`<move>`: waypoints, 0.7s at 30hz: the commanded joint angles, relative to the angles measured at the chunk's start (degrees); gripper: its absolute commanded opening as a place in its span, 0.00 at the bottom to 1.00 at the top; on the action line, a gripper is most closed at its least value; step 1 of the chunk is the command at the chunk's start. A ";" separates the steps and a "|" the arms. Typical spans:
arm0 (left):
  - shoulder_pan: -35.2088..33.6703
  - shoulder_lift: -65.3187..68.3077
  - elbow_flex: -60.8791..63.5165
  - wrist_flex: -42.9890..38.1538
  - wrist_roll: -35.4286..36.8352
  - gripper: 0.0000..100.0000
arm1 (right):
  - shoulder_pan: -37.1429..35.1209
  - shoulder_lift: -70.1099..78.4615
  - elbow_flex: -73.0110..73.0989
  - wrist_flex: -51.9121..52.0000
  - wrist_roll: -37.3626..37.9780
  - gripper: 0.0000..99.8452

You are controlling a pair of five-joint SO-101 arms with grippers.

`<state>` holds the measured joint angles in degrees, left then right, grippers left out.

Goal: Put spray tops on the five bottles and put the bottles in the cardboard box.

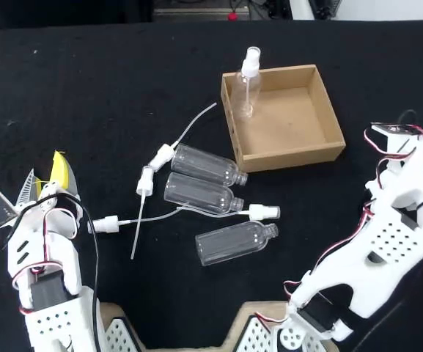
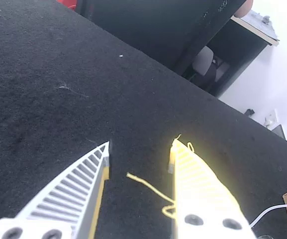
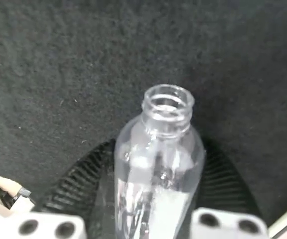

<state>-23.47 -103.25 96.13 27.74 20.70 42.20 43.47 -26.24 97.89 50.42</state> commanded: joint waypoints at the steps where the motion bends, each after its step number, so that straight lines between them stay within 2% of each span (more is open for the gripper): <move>1: 0.75 -0.97 1.19 -0.26 0.44 0.19 | -0.62 -0.04 -2.68 0.88 -0.09 0.18; 3: 0.75 -0.97 1.19 -0.26 0.44 0.19 | -0.62 -0.57 -3.30 0.88 -2.20 0.17; 8: 0.75 -0.97 1.19 -0.26 0.44 0.19 | -0.70 -5.93 -6.29 0.97 -6.15 0.06; 21: 0.75 -0.97 1.19 -0.35 0.35 0.19 | -1.23 -27.03 -6.46 -0.53 -18.11 0.06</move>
<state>-23.38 -103.25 96.13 27.74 20.70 42.11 24.13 -29.76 97.89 36.62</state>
